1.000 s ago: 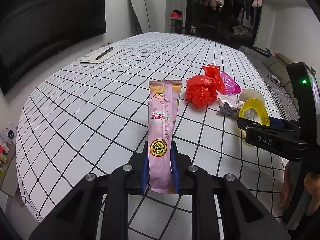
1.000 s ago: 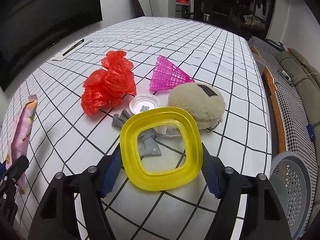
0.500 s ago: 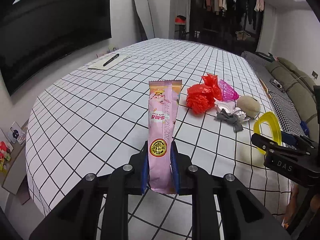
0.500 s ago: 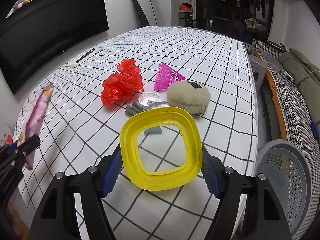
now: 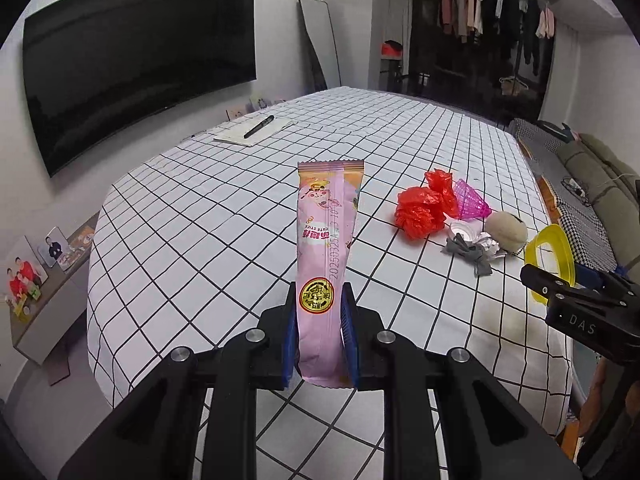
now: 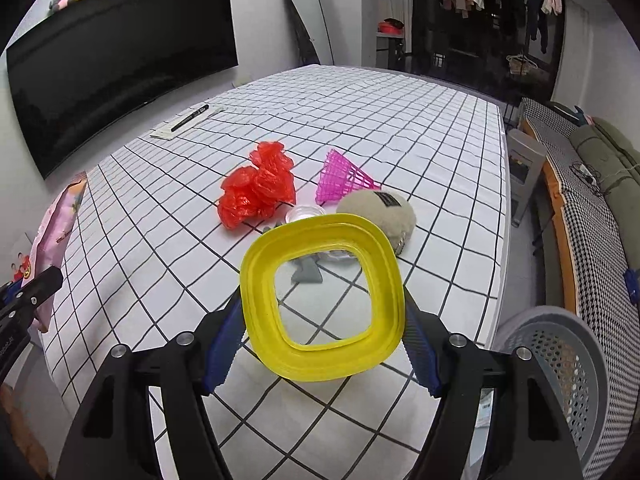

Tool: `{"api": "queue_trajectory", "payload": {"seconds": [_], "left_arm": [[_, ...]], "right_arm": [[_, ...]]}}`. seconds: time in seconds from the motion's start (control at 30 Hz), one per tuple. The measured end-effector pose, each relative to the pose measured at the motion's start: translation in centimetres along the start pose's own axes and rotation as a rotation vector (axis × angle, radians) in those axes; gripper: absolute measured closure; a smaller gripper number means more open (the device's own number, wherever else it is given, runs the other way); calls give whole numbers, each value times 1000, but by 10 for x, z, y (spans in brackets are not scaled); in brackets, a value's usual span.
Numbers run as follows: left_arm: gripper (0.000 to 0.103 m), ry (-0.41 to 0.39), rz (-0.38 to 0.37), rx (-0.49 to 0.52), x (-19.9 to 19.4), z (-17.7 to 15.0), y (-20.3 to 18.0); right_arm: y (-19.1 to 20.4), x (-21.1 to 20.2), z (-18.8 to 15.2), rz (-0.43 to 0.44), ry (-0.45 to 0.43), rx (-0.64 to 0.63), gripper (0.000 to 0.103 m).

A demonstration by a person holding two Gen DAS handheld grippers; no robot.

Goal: Collect trash
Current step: 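Carry both items over the grey basket and open both tools to drop them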

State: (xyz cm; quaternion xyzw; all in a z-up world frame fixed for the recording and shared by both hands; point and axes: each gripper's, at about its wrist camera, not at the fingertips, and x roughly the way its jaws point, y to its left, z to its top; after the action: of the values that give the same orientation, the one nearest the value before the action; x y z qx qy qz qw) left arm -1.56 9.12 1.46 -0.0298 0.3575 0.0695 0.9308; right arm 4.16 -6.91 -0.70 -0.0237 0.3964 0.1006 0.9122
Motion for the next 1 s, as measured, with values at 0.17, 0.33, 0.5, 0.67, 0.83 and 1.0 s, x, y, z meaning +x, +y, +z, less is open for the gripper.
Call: {"api": "queue_trajectory", "payload": {"seconds": [0.17,0.33,0.5,0.67,0.83,1.0], "left_arm": [[83,6,-13,24,-1,0,-16],[83,9,-67,65,1,1,-43],[83,15,-150,124,6,3,-80],[83,27,-242,210,7,1,-126],[83,38,-337,312,4,-6,-177],[83,60,-433,414,0,-20,-230]], "right_arm": [[-8,-2,-1,14,-7,15,34],[-31,-10,-9,-8,-9,62,34],[-64,-21,-25,-61,0,124,34],[-106,-39,-50,-124,0,219,34],[-153,-58,-84,-196,11,332,34],[-200,-82,-128,-269,16,459,34]]}}
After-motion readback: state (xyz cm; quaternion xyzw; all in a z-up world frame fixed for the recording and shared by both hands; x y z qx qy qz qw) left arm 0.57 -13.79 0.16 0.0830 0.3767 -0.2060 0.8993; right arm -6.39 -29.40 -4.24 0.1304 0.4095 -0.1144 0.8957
